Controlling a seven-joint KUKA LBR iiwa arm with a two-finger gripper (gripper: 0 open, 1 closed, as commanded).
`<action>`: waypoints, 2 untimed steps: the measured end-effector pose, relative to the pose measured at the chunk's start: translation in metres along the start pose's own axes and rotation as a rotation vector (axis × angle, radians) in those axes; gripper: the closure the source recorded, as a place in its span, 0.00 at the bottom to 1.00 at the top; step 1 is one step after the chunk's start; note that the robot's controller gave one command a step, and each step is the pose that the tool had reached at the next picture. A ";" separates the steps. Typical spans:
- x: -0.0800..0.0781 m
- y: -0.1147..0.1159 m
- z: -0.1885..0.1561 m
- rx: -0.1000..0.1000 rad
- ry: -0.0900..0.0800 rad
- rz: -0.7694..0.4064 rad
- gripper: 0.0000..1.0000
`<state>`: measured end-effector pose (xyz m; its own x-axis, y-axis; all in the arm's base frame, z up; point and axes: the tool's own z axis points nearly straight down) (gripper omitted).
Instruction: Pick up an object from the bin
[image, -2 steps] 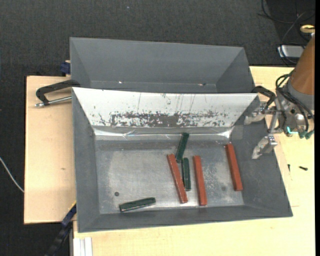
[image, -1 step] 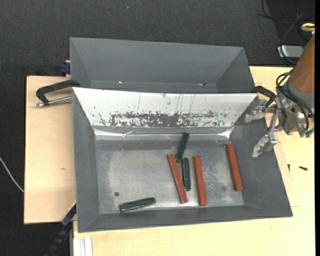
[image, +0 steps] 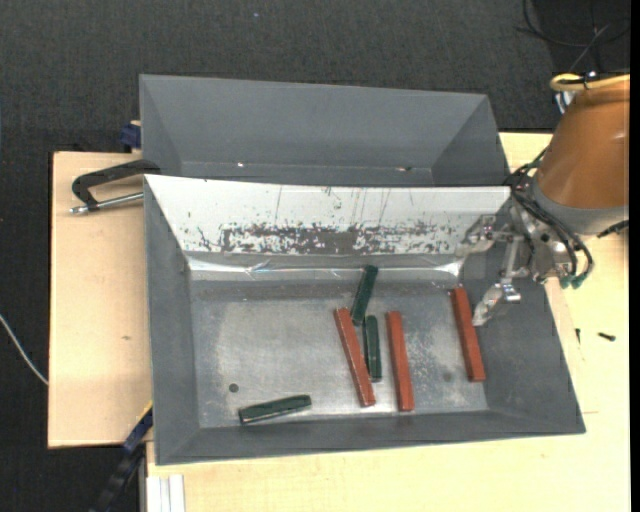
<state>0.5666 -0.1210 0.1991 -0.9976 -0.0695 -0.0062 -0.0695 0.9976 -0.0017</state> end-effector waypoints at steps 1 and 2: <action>-0.007 0.047 0.042 -0.003 0.004 -0.155 0.00; -0.019 0.071 0.074 -0.005 0.005 -0.271 0.00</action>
Offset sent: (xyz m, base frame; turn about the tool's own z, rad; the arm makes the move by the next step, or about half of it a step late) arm 0.0207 0.0773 -0.0960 -0.3720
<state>0.5806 -0.0488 0.1254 -0.9425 -0.3341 -0.0010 -0.3341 0.9425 0.0020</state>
